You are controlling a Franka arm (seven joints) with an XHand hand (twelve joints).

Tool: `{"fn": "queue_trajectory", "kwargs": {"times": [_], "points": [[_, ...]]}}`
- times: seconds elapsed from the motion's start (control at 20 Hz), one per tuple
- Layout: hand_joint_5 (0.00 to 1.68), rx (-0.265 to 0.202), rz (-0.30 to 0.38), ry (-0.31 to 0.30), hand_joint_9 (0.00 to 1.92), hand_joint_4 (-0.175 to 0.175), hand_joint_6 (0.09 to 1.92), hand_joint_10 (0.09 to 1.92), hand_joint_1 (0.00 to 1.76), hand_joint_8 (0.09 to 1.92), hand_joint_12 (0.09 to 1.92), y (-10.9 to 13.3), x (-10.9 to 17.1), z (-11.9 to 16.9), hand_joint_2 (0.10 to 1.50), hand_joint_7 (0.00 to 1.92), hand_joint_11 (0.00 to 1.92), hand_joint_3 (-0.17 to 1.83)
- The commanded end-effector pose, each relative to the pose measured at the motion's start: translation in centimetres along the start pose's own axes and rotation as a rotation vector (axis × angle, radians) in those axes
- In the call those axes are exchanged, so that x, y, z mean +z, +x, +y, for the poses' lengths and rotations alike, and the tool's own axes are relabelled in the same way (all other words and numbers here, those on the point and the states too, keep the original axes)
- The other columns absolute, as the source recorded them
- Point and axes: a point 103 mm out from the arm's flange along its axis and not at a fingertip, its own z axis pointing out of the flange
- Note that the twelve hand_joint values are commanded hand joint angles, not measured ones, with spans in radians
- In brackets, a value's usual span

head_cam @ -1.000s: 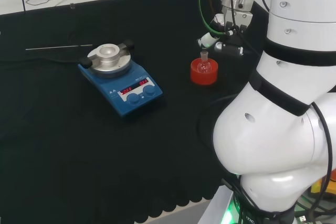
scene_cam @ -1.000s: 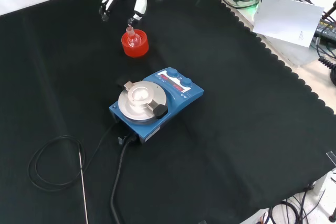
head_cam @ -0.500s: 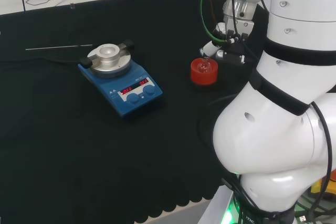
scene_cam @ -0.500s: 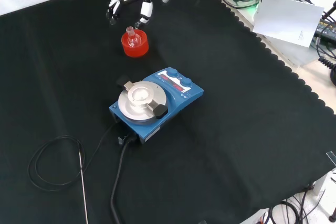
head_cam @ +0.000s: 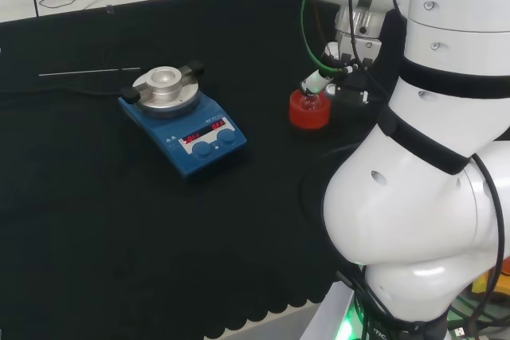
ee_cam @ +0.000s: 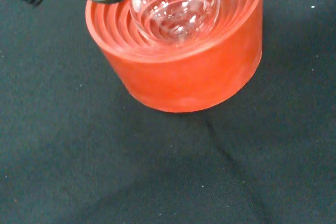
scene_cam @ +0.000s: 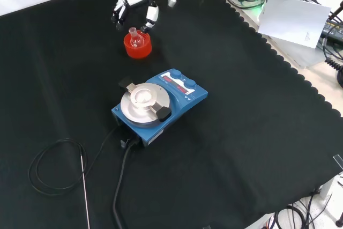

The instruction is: Pick up the round-bottom flask.

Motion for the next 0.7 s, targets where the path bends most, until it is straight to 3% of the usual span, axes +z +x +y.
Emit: {"fn": "queue_trajectory", "kwargs": {"times": [0.05,0.15,0.7], "points": [[0.61,-0.01,-0.037,-0.019,0.36,-0.018,0.13,0.71,0.87,0.67,1.38,1.14,1.19,-0.11,0.63,0.19,0.19,0.62],[0.62,-0.004,-0.041,-0.046,0.37,-0.019,0.14,0.71,0.88,0.67,1.38,0.61,0.82,0.04,0.62,0.2,0.2,0.63],[0.71,0.028,-0.05,-0.062,0.42,-0.03,0.24,0.7,0.92,0.68,1.35,0.36,0.86,0.77,0.6,0.24,0.26,0.65]]}}
